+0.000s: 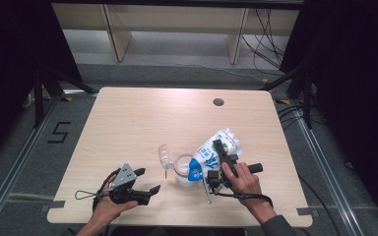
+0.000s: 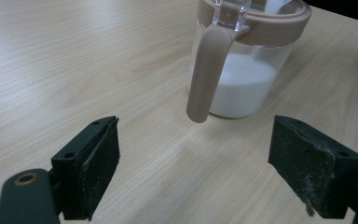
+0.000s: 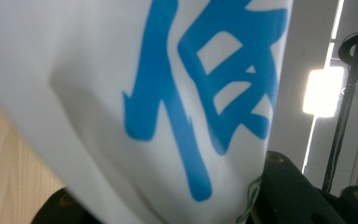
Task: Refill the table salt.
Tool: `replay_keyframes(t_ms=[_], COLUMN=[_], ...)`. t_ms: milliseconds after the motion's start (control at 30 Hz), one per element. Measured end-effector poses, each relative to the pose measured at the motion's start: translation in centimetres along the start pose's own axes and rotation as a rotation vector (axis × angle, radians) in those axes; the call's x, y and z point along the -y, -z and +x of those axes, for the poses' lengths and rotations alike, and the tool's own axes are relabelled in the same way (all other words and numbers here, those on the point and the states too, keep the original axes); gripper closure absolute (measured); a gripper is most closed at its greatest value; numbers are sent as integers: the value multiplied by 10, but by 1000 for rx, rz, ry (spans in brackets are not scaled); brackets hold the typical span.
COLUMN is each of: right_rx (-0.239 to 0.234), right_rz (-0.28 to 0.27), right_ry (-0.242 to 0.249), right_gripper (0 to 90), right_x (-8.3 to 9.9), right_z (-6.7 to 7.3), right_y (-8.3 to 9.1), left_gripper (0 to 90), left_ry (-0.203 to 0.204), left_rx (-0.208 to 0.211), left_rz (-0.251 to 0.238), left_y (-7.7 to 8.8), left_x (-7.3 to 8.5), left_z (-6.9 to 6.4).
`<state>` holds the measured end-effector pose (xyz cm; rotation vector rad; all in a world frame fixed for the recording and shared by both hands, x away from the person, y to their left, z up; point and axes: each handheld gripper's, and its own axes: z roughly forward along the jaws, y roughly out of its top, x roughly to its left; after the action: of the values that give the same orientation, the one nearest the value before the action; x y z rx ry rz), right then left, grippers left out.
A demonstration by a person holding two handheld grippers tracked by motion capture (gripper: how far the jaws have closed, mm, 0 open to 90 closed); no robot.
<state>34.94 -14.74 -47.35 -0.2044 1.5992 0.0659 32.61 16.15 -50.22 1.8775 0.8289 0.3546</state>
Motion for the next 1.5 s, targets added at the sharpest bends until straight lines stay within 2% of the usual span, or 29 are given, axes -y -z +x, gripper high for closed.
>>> replay_keyframes(t_ms=[33,67,133,167,233,300,433,500,600,667,700,733,800,833,1167,1200,1333,1433,1500], right_rx=[3,-1,3,3,3,11,12,2,7,7,27,27,22,26,27,25,25,25,23], right_rz=[-8,8,-7,0,1,-17,-20,-3,-7,-11,-36,-38,-23,-37,-38,-35,-37,-40,-39], right_ry=[24,-22,19,-4,1,67,59,18,4,21,11,15,-14,10,6,2,2,10,4], right_gripper=[724,725,725,725,726,727,729,731,733,736,736,738,738,739,746,746,748,749,749], right_x=[0,0,0,0,0,-1,0,0,0,0,0,0,0,0,0,0,0,0,0], right_z=[-2,1,-2,0,0,-5,-5,-2,-1,-2,-1,-1,1,-1,-1,-1,-1,-1,-1], right_y=[0,0,0,0,0,-1,-1,0,0,0,-2,-2,0,-1,-1,-1,-1,-1,-1], left_gripper=[158,158,158,158,158,158,158,158,158,158,158,158,158,158,158,158,158,158,159], left_ry=[1,3,-2,0,4,0,4,4,0,3,4,4,4,3,-1,-13,0,-13,-1], left_rx=[0,1,1,0,1,0,1,1,0,0,0,0,1,-1,-2,-7,-8,1,-1], left_rz=[-1,-4,0,0,-3,0,-4,-4,0,-4,-4,-4,-4,-3,0,2,1,0,0], left_y=[0,0,0,0,0,0,0,0,0,0,0,0,0,0,0,1,1,0,0], left_x=[0,0,0,0,0,0,0,0,0,0,0,0,0,0,0,0,0,0,0], left_z=[0,0,0,0,0,0,-1,0,0,0,0,0,-1,-1,0,0,0,1,0])
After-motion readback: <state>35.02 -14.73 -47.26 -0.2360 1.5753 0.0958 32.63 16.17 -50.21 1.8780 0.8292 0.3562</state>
